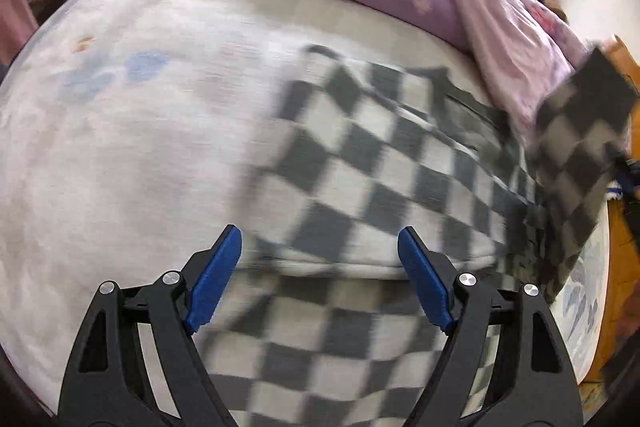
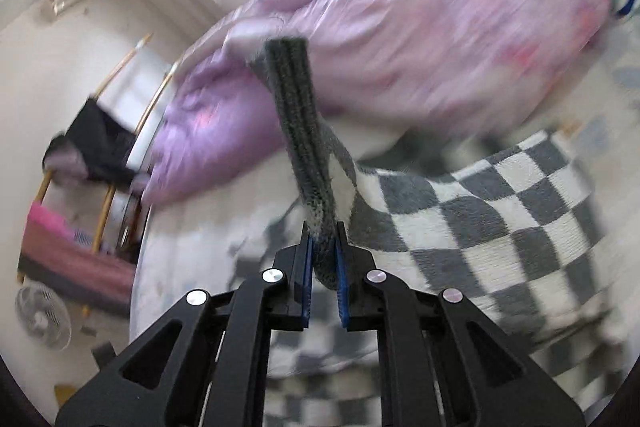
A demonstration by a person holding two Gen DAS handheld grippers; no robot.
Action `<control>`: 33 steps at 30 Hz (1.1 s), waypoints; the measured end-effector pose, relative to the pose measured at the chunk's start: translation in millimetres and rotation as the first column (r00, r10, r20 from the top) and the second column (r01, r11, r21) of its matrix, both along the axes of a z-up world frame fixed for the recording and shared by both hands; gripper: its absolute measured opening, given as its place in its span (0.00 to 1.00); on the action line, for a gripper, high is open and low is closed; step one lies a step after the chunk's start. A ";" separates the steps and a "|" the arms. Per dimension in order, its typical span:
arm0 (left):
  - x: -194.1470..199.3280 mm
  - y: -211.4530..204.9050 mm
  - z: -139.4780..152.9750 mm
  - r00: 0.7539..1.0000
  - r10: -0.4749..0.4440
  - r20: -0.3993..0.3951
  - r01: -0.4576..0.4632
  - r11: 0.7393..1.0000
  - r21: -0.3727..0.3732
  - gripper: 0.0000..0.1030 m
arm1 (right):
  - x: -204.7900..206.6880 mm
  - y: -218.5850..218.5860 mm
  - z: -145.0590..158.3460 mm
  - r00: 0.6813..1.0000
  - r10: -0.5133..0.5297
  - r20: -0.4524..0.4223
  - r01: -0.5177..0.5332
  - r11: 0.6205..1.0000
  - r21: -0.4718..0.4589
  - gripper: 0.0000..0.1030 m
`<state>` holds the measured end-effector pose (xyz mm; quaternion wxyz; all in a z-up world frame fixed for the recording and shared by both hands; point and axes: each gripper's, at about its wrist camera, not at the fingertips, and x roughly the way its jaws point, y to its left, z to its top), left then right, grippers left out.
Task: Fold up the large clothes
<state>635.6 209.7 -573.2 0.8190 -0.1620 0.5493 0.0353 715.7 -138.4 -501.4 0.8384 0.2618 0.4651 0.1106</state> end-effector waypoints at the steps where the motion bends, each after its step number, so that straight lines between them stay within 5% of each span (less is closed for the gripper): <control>1: -3.9 12.8 -0.3 1.000 0.011 -0.003 -0.011 1.000 0.004 0.78 | 0.1 17.4 -10.1 0.999 0.020 -0.026 -0.020 1.000 -0.004 0.09; 6: -23.5 55.3 -13.8 0.998 0.050 -0.036 -0.050 0.999 -0.007 0.78 | -4.9 107.3 -95.1 0.960 0.122 -0.253 -0.146 0.986 -0.076 0.13; 9: -29.5 64.3 -23.7 0.996 0.062 -0.058 -0.064 0.998 -0.025 0.78 | -11.1 119.5 -126.3 0.940 0.118 -0.320 -0.170 0.975 -0.140 0.15; 14: -29.9 56.6 -27.4 0.997 0.063 -0.052 -0.067 0.996 -0.059 0.78 | -13.4 116.8 -107.1 0.936 0.206 -0.284 -0.255 0.955 -0.150 0.25; 17: -23.4 44.1 -23.0 0.998 0.053 -0.036 -0.056 0.996 -0.066 0.79 | -21.7 94.5 -84.9 0.938 0.257 -0.235 -0.290 0.949 -0.121 0.46; 21: -4.7 23.7 -18.9 0.999 0.049 -0.017 -0.050 0.994 -0.094 0.79 | -30.1 28.5 -60.7 0.970 0.157 -0.183 -0.188 0.968 -0.165 0.46; 24: 14.3 0.9 -18.9 1.000 0.021 -0.010 -0.022 0.997 -0.078 0.79 | -24.6 -39.5 -75.9 0.978 0.034 -0.206 -0.082 0.969 -0.232 0.41; 29: 43.7 -31.1 -34.2 0.999 -0.034 -0.024 0.034 0.999 -0.001 0.79 | -3.6 -112.4 -130.1 0.933 -0.029 -0.360 -0.067 0.965 -0.252 0.00; 33: 61.8 -50.4 -63.7 0.992 -0.032 -0.125 0.039 0.998 0.053 0.79 | 4.1 -137.8 -146.5 0.925 -0.040 -0.377 -0.091 0.942 -0.324 0.00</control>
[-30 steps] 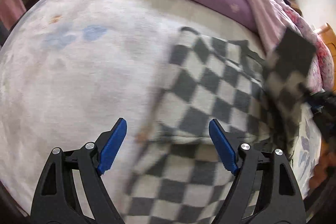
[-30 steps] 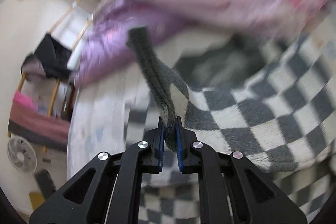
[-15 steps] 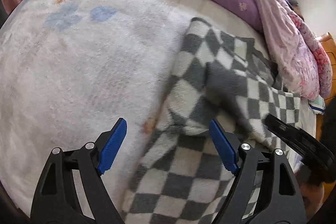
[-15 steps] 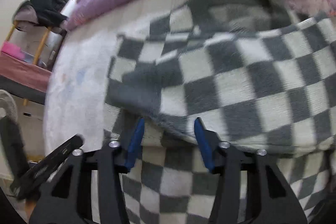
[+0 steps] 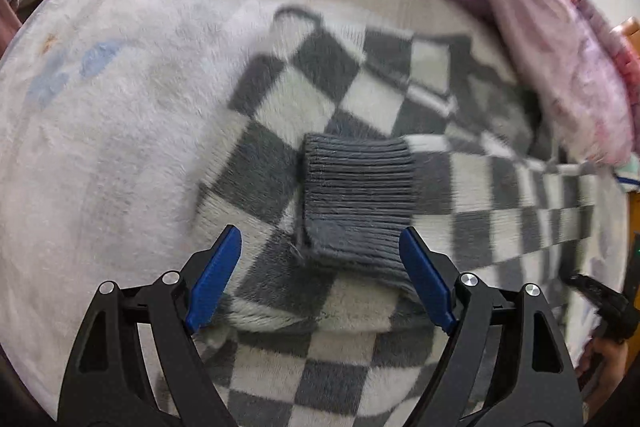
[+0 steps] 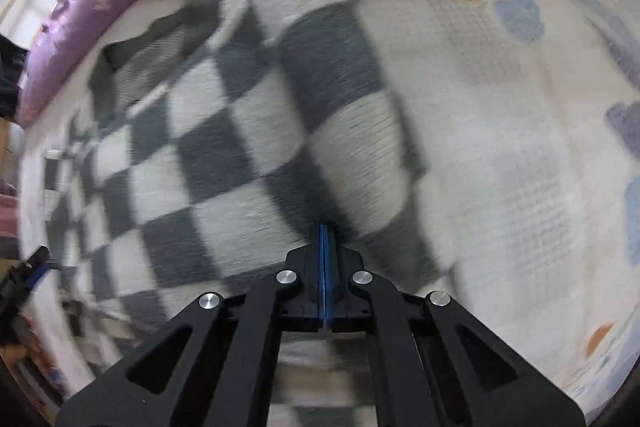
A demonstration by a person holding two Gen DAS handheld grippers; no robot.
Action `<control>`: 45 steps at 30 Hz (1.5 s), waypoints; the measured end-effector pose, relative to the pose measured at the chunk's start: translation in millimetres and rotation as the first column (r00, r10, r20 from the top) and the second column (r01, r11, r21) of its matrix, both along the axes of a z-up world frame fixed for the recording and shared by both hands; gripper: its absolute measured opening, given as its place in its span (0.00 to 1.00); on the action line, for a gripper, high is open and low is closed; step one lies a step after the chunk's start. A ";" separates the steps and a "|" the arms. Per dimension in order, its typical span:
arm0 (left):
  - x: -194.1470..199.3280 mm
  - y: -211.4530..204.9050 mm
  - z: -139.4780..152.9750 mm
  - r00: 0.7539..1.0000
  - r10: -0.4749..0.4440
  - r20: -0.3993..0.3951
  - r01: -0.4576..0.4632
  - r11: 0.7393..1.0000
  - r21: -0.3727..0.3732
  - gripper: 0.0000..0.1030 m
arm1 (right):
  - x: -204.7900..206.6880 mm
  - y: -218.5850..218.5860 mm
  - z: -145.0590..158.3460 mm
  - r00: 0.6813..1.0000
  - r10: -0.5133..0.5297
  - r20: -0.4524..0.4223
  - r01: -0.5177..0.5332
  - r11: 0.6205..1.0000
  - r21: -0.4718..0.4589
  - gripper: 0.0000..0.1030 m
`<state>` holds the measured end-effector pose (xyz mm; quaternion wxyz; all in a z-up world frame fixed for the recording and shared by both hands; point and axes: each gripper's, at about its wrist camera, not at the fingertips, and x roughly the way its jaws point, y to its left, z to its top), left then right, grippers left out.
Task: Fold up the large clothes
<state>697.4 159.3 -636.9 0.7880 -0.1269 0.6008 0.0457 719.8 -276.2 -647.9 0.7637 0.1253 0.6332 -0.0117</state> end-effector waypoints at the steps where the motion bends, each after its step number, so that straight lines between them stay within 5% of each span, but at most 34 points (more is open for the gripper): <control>1: 2.1 -5.0 -4.3 1.000 -0.008 -0.014 0.008 1.000 0.012 0.79 | 1.1 -8.9 -1.7 1.000 -0.009 -0.002 0.009 1.000 -0.009 0.00; 4: 5.8 -13.7 -12.1 1.000 -0.017 -0.024 0.017 0.999 0.030 0.80 | 2.2 -31.4 -9.4 0.998 -0.067 -0.015 0.066 0.997 -0.031 0.00; 6: 10.2 -15.6 -18.6 0.999 -0.015 -0.038 0.016 1.000 0.022 0.81 | 3.3 -43.4 -17.7 0.993 -0.111 -0.033 0.113 0.992 0.060 0.00; 10: 20.8 -15.6 -24.3 0.999 -0.014 -0.047 0.015 1.000 0.022 0.83 | 8.6 -34.9 -17.5 0.996 -0.075 -0.043 0.076 0.996 0.035 0.00; 15: 38.2 -4.3 -0.8 1.000 -0.026 -0.012 0.025 0.999 -0.045 0.83 | 14.0 -37.9 22.2 0.996 -0.084 0.024 0.079 0.985 0.154 0.19; 17: 49.2 5.9 9.0 1.000 -0.025 0.017 0.025 0.998 -0.051 0.84 | 22.2 -44.3 38.2 0.992 -0.104 0.078 0.085 0.973 0.216 0.48; 25: 132.1 58.2 -3.7 0.999 0.027 -0.039 -0.028 0.999 -0.026 0.84 | 99.0 -90.0 37.9 0.979 -0.194 0.054 0.185 0.972 0.143 0.55; 31: 170.9 67.8 -26.1 0.995 0.014 -0.095 -0.014 1.000 0.000 0.83 | 141.6 -116.4 14.3 0.967 -0.255 -0.001 0.252 0.954 0.164 0.56; 38: 188.7 50.5 -40.6 0.990 -0.043 -0.133 0.047 0.998 0.029 0.79 | 167.3 -102.7 -21.9 0.973 -0.210 -0.099 0.223 0.964 0.142 0.55; 41: 192.2 44.4 -46.1 0.990 -0.059 -0.128 0.060 0.998 0.000 0.61 | 166.9 -95.3 -30.6 0.978 -0.173 -0.113 0.190 0.970 0.154 0.32; 45: 192.5 31.3 -41.4 0.988 -0.115 -0.101 0.120 0.992 0.040 0.31 | 164.0 -83.2 -22.0 0.991 -0.119 -0.068 0.127 0.983 0.130 0.20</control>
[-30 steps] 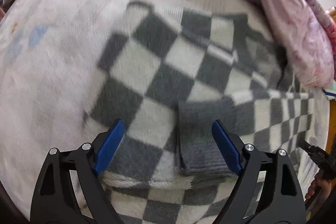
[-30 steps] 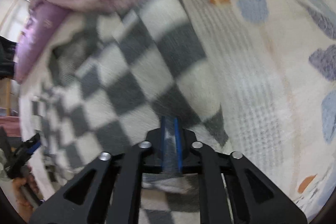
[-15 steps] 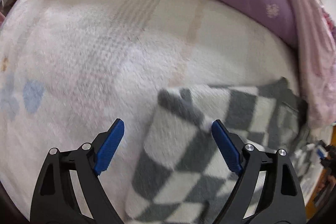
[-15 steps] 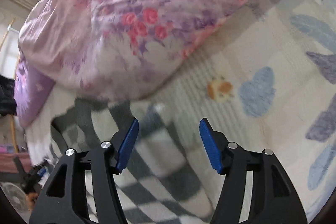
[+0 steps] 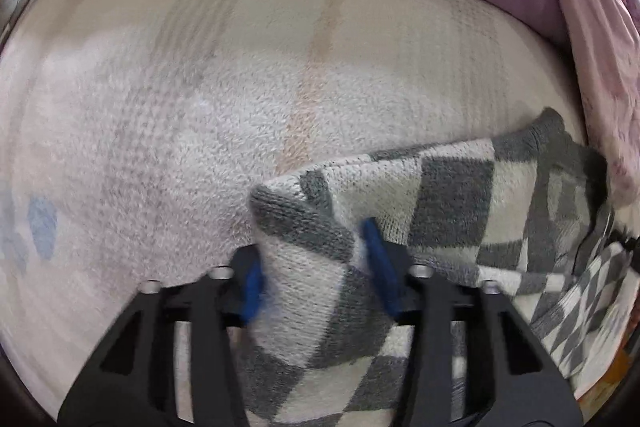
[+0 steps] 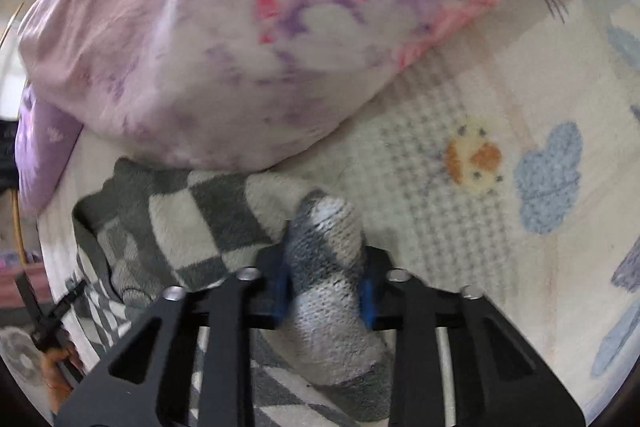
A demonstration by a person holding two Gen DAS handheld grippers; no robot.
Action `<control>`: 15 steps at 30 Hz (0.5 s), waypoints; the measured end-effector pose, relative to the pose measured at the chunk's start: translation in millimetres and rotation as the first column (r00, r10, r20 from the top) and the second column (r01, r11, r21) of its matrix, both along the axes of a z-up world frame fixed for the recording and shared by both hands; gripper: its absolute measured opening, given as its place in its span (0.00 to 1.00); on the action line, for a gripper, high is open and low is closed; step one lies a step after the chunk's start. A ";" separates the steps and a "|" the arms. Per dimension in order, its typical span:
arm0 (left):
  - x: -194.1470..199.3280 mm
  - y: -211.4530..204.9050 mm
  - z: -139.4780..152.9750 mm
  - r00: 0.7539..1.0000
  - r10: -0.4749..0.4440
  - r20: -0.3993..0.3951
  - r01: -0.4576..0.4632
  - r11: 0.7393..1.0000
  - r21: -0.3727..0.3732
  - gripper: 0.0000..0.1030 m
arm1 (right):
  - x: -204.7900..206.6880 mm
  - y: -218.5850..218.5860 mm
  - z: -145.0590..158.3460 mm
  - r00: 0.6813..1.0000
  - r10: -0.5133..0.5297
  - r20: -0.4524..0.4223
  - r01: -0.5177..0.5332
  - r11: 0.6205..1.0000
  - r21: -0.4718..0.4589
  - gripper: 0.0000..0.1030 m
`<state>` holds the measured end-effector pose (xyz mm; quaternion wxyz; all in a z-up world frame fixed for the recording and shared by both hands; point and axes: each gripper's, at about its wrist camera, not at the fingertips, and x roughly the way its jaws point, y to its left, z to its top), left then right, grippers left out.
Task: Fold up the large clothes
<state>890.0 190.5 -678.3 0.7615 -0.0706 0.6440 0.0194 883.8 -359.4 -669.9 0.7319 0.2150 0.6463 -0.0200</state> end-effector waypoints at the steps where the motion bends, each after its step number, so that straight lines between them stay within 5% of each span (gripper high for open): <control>1: -2.1 -0.7 3.9 1.000 -0.006 0.016 0.006 1.000 -0.002 0.26 | -2.3 1.9 4.1 1.000 0.003 0.020 -0.003 1.000 -0.008 0.19; 7: -41.0 -3.5 52.2 0.984 -0.023 0.174 0.024 1.000 -0.003 0.21 | -32.3 7.1 47.2 0.986 0.004 0.164 -0.004 1.000 0.001 0.18; 15: -134.3 -19.6 138.5 0.927 -0.056 0.371 0.064 0.998 -0.009 0.20 | -114.0 2.0 130.8 0.944 0.020 0.331 -0.041 0.998 0.058 0.17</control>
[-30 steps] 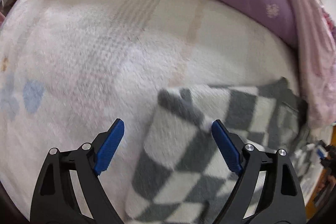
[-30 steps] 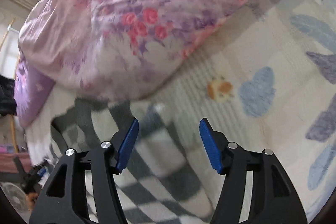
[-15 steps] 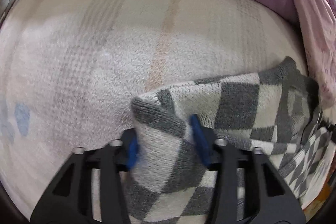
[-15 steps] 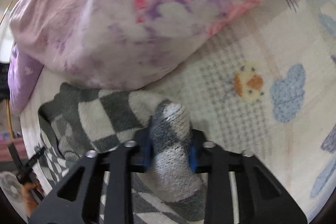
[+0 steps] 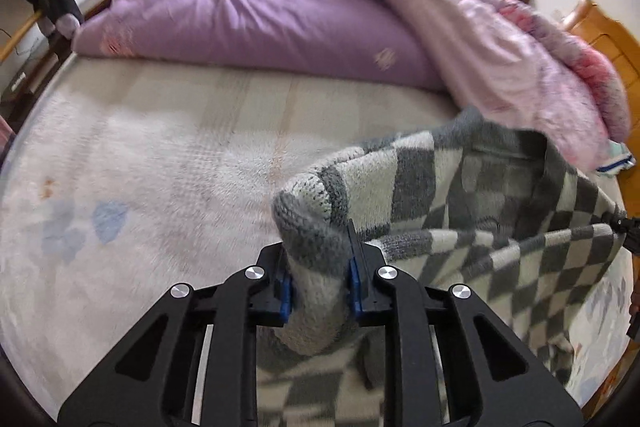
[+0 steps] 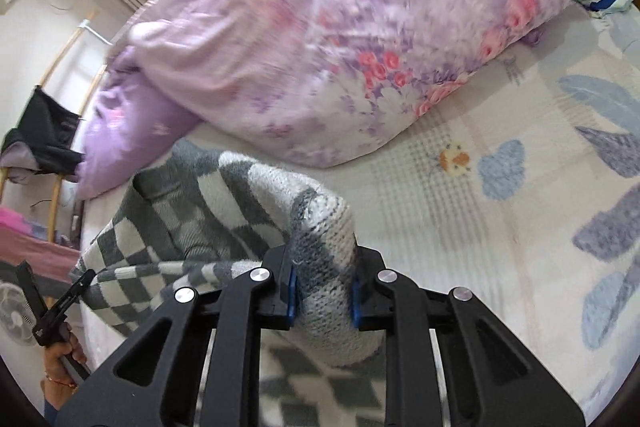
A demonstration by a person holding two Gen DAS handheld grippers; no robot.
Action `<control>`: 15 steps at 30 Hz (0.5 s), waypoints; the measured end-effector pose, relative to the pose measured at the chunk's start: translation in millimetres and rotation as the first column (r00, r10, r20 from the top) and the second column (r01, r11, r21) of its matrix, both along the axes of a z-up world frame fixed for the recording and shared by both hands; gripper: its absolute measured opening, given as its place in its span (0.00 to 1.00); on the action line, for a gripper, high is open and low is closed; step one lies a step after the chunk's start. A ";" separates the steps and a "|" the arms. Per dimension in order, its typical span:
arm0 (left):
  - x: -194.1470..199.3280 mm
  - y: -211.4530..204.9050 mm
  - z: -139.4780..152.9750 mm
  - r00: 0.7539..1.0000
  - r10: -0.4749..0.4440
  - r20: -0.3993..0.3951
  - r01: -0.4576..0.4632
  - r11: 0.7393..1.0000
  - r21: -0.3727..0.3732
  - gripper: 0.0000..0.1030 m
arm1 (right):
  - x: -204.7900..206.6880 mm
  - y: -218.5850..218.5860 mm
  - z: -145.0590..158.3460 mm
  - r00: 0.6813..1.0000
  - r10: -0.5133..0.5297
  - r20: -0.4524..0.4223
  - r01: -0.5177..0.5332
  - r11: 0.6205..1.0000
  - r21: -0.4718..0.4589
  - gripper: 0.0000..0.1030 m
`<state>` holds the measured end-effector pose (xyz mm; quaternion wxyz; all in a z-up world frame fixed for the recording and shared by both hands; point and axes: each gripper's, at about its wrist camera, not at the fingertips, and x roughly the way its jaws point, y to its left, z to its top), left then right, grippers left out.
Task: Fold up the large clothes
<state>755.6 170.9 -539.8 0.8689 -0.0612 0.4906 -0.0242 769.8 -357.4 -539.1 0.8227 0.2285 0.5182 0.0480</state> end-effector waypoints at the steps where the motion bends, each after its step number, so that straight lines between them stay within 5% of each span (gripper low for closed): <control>1: -15.9 -1.5 10.7 1.000 -0.014 0.016 0.014 1.000 0.004 0.19 | -11.7 4.5 8.3 1.000 0.000 0.012 0.000 1.000 0.007 0.17; 7: -118.6 20.4 52.3 0.999 0.033 0.017 -0.031 0.995 -0.100 0.19 | -108.3 9.0 54.8 0.999 0.029 0.047 -0.031 0.998 0.048 0.17; 15: -272.0 40.6 35.2 0.993 0.089 -0.082 -0.105 0.971 -0.215 0.19 | -244.8 -1.3 43.4 0.997 0.031 -0.068 -0.029 0.999 0.034 0.17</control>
